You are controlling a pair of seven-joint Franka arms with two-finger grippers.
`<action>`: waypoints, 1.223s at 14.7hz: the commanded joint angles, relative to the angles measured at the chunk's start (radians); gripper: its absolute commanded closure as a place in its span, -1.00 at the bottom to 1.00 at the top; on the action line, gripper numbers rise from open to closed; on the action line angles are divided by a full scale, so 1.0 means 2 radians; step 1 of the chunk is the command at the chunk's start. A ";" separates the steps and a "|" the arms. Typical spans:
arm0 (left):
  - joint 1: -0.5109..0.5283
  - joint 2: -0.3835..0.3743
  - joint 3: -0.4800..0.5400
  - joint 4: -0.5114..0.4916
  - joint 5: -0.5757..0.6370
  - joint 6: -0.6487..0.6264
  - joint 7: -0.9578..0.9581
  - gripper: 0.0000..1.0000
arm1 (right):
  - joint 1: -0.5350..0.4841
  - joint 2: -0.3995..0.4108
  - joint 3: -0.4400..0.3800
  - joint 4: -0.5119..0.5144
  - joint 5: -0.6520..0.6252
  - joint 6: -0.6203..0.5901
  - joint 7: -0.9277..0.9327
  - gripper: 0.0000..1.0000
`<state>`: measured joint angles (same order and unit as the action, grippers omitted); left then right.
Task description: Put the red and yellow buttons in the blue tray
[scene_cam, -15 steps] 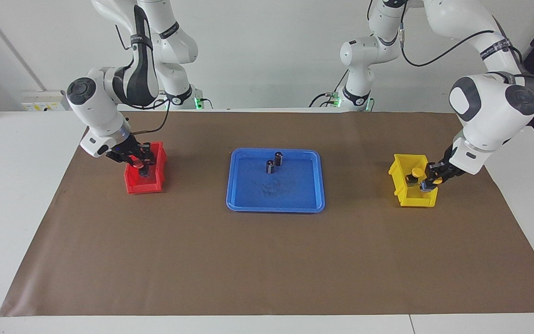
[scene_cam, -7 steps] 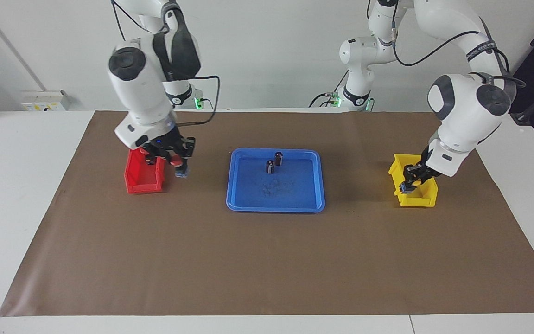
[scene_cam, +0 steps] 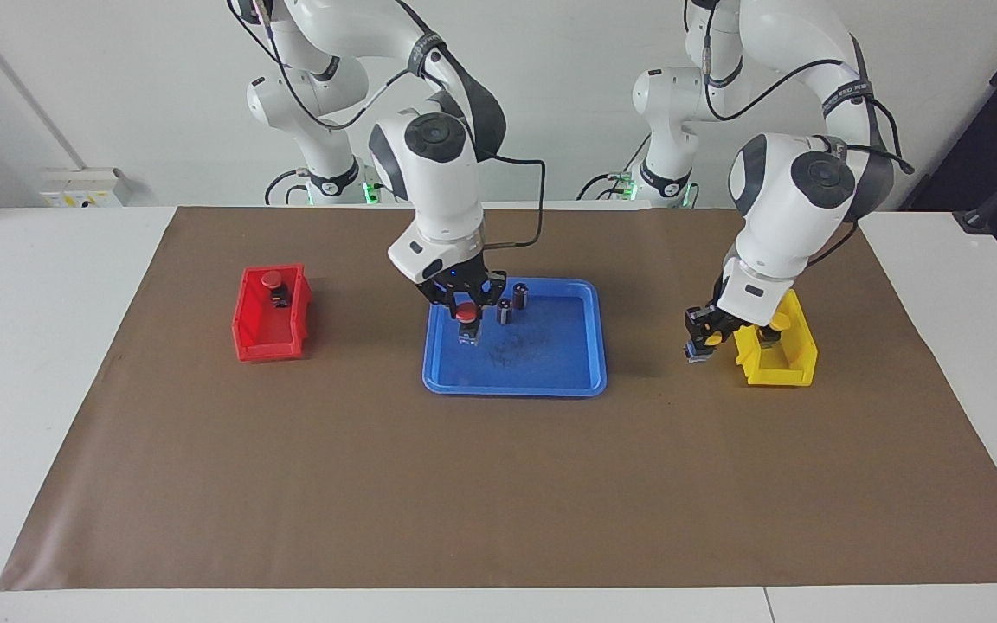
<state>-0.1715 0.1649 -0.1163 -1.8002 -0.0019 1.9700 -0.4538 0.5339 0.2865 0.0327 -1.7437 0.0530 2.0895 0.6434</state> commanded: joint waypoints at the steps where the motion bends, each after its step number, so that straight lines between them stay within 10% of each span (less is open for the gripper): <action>1: -0.009 0.000 0.006 -0.003 -0.007 0.009 -0.012 0.72 | 0.016 0.011 -0.003 -0.013 0.005 0.027 0.006 0.62; 8: -0.010 0.000 0.005 -0.004 -0.007 0.015 -0.014 0.72 | 0.025 0.041 -0.003 -0.026 0.000 0.054 0.013 0.36; 13: -0.051 0.015 0.006 -0.004 -0.007 0.043 -0.066 0.72 | 0.021 0.040 -0.004 0.000 -0.013 0.047 0.005 -0.99; 18: -0.127 0.036 0.007 0.000 -0.007 0.065 -0.130 0.72 | -0.073 -0.066 -0.008 -0.026 -0.036 -0.050 -0.120 -0.99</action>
<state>-0.3707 0.2250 -0.1185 -1.8037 -0.0053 2.0780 -0.6693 0.4862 0.2748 0.0062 -1.7264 -0.0159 2.0619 0.5304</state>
